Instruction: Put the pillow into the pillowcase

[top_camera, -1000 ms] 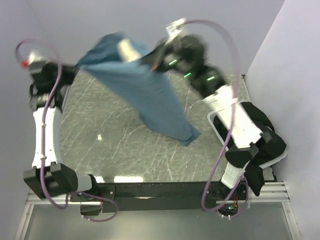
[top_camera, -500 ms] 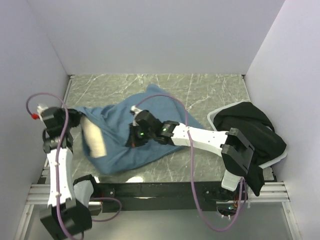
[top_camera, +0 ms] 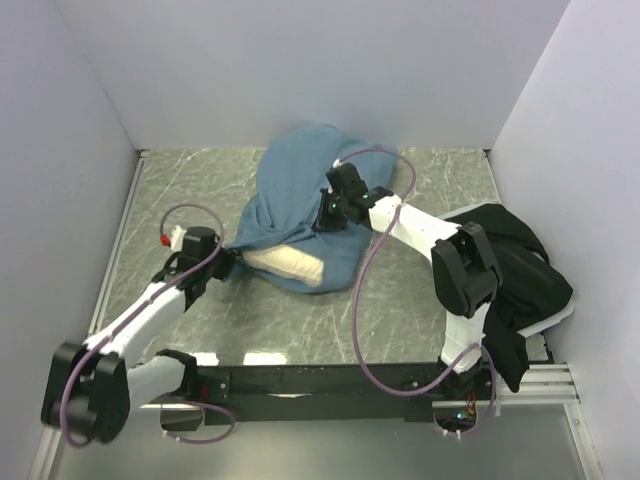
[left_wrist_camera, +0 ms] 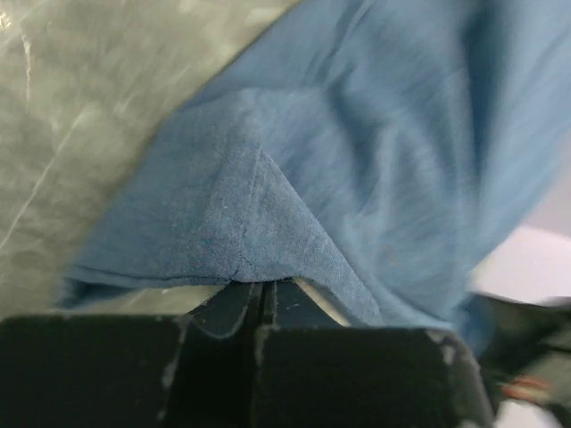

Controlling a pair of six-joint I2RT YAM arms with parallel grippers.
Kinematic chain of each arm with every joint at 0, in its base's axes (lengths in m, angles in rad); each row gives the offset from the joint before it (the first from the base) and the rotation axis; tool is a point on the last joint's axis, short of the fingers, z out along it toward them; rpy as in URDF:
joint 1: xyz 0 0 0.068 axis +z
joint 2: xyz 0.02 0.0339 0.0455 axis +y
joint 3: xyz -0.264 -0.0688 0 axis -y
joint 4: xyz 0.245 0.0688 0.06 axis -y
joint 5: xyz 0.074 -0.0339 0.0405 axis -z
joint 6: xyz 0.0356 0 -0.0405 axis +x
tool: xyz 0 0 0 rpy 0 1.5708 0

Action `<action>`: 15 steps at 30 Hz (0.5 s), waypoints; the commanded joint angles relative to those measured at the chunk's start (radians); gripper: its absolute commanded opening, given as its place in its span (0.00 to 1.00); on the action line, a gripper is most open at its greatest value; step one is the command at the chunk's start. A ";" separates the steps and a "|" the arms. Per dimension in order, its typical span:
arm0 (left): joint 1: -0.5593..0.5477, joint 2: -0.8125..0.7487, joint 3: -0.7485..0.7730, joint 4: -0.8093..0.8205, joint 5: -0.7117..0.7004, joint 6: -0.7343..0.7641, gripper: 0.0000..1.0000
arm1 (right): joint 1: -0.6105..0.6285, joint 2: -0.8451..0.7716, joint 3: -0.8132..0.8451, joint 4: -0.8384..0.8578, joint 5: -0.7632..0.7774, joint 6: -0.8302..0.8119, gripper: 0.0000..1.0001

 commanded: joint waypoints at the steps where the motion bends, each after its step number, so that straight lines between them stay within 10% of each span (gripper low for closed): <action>1: -0.017 0.060 0.097 -0.019 -0.094 0.030 0.01 | 0.087 -0.081 0.049 -0.011 0.021 -0.083 0.00; 5: 0.044 0.017 0.100 -0.019 -0.062 0.103 0.13 | 0.288 -0.202 -0.058 -0.017 0.111 -0.140 0.00; 8: 0.043 -0.029 0.089 -0.028 -0.033 0.163 0.42 | 0.347 -0.277 -0.195 0.006 0.168 -0.111 0.00; 12: 0.036 -0.124 0.075 -0.077 -0.025 0.244 0.73 | 0.370 -0.406 -0.341 0.021 0.295 -0.075 0.46; 15: 0.030 -0.202 0.102 -0.136 -0.050 0.286 0.79 | 0.426 -0.550 -0.453 0.046 0.402 -0.037 0.60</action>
